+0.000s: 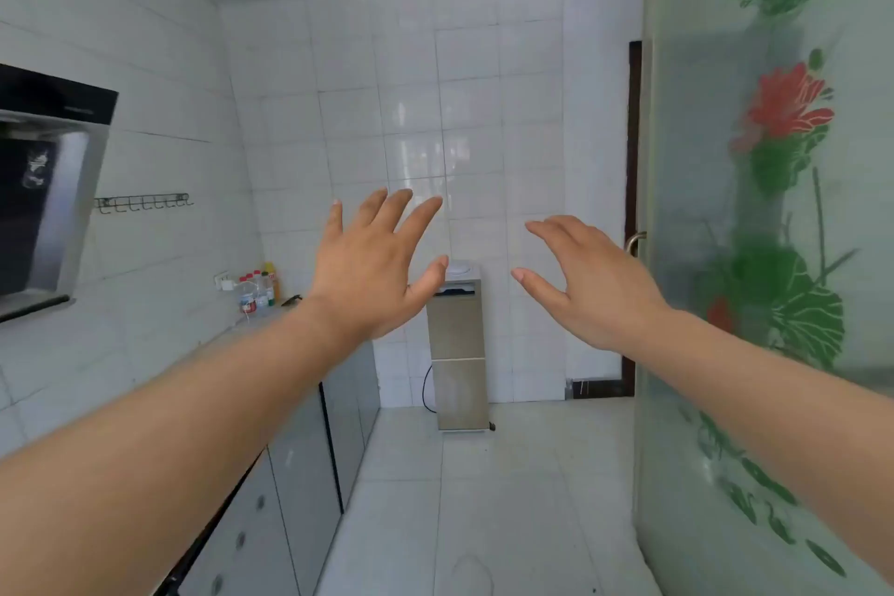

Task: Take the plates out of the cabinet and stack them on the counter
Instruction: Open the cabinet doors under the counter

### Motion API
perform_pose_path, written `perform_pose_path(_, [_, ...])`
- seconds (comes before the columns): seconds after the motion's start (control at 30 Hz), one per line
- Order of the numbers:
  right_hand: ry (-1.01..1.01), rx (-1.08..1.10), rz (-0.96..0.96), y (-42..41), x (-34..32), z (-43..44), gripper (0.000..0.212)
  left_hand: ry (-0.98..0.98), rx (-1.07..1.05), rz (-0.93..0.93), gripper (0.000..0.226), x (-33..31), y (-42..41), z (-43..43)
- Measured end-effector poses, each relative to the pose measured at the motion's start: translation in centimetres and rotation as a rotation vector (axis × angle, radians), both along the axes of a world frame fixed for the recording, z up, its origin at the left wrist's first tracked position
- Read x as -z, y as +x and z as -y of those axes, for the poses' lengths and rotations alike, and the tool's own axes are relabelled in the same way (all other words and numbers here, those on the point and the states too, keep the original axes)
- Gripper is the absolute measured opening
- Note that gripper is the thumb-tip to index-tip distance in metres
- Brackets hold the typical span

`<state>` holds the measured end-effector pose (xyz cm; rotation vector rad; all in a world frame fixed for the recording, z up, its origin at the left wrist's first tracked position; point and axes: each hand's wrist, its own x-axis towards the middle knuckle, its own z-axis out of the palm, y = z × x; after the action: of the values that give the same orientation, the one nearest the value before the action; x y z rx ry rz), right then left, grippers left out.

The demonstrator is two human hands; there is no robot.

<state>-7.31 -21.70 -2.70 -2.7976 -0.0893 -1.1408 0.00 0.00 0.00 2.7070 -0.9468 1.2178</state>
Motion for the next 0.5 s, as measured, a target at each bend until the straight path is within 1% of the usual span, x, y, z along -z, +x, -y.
perform_pose_path(0.03, [0.023,0.009,-0.009,0.3,0.7,0.1,0.056,0.000,0.000,-0.028,0.071,0.6,0.2,0.3])
perform_pose_path(0.1, [0.051,0.016,-0.010,1.0,2.3,0.5,0.054,0.014,0.010,-0.019,0.071,2.1,1.2,0.9])
perform_pose_path(0.2, [0.082,-0.002,-0.092,2.2,5.8,1.0,0.053,0.042,0.021,-0.073,0.070,5.7,3.1,1.3])
perform_pose_path(0.5, [0.177,-0.004,-0.287,4.1,15.2,0.7,0.048,0.082,0.092,-0.340,0.067,15.7,5.0,1.4])
